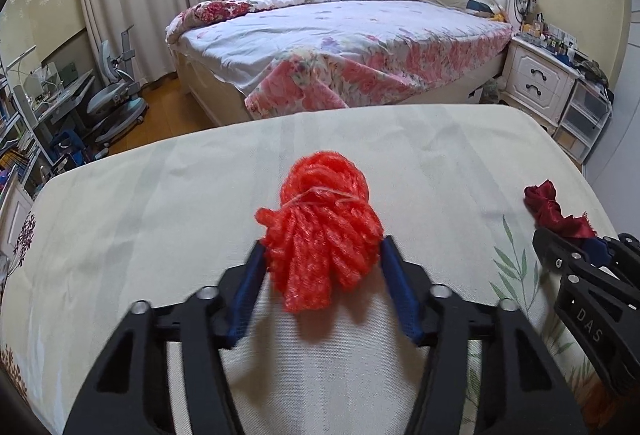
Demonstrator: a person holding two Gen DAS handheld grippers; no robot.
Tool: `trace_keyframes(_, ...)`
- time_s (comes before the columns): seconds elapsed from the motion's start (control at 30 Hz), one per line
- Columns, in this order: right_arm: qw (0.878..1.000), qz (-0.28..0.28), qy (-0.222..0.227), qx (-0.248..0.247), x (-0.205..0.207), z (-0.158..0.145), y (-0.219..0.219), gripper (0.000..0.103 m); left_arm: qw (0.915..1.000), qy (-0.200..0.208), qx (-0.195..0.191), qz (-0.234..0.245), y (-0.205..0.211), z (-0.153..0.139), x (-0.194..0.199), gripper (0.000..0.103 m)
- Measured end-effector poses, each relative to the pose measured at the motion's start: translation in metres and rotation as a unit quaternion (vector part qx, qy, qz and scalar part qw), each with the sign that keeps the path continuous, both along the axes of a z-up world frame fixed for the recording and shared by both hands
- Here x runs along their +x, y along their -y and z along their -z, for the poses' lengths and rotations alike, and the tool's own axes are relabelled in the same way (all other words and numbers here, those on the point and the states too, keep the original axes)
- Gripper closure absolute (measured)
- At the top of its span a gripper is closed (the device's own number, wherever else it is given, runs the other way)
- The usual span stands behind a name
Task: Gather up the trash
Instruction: 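Close the right tool on the dark red cloth while the left holds the mesh ball, then carry the mesh ball and red cloth in both tools over the bin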
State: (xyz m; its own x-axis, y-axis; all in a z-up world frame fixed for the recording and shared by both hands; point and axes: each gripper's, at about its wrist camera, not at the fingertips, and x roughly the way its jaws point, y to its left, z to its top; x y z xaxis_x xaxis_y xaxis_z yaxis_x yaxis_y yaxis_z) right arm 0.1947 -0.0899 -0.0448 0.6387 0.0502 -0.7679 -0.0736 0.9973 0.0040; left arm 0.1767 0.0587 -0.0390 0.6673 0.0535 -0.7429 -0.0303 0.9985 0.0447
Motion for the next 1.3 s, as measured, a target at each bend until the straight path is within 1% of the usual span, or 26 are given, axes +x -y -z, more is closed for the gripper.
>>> trace_keyframes(0.07, 1.000, 0.000, 0.000, 0.001, 0.000, 0.000, 0.000, 0.076, 1.0000, 0.001, -0.001, 0.003, 0.001, 0.000, -0.002, 0.060)
trace_keyframes(0.17, 1.000, 0.000, 0.000, 0.000, 0.000, 0.000, 0.000, 0.076, 1.0000, 0.005, 0.001, 0.007, 0.003, -0.001, -0.005, 0.064)
trace_keyframes(0.47, 1.000, -0.001, -0.001, 0.002, -0.006, 0.000, 0.001, 0.079, 0.9999, 0.009, -0.003, 0.013, 0.010, -0.005, -0.025, 0.065)
trace_keyframes(0.8, 1.000, -0.002, 0.004, 0.007, -0.060, -0.001, 0.015, 0.080, 0.9993, 0.018, -0.012, 0.030, 0.028, -0.009, -0.067, 0.065)
trace_keyframes(1.13, 1.000, 0.018, 0.018, 0.012, -0.119, -0.010, 0.049, 0.080, 0.9974, 0.032, -0.028, 0.058, 0.054, -0.016, -0.107, 0.065)
trace_keyframes(1.3, 0.999, 0.037, 0.024, 0.014, -0.146, -0.011, 0.071, 0.080, 0.9953, 0.040, -0.036, 0.081, 0.075, -0.020, -0.123, 0.065)
